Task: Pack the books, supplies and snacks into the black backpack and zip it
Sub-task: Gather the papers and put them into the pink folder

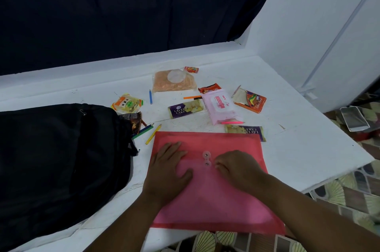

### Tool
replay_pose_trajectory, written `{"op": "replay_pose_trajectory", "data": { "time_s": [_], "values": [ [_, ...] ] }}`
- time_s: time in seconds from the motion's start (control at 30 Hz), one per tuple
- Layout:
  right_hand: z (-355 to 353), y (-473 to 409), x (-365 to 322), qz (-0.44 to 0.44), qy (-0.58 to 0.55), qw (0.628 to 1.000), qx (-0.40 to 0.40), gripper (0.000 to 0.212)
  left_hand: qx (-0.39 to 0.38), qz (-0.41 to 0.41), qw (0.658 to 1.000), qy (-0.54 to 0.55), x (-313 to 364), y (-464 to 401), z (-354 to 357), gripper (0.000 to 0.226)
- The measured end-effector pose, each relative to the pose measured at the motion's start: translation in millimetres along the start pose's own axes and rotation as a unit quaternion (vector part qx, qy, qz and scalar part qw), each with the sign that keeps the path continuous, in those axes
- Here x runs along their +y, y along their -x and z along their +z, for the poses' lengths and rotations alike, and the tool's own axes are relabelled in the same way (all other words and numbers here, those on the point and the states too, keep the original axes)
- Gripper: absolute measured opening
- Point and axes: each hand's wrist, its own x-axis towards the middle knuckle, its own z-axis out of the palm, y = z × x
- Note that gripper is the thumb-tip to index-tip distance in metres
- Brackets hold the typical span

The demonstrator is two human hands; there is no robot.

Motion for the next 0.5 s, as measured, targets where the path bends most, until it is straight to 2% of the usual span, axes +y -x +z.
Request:
{"op": "replay_pose_trajectory", "data": {
  "time_s": [0.23, 0.5],
  "values": [
    [8.2, 5.6, -30.9, -0.010, 0.002, 1.000, 0.007, 0.026, 0.003, 0.003, 1.000, -0.004, 0.6, 0.8, -1.6, 0.065],
    [-2.4, -21.8, -47.6, -0.042, 0.061, 0.996, -0.046, 0.018, 0.012, 0.010, 1.000, 0.000, -2.3, 0.9, 1.9, 0.060]
  ]
}}
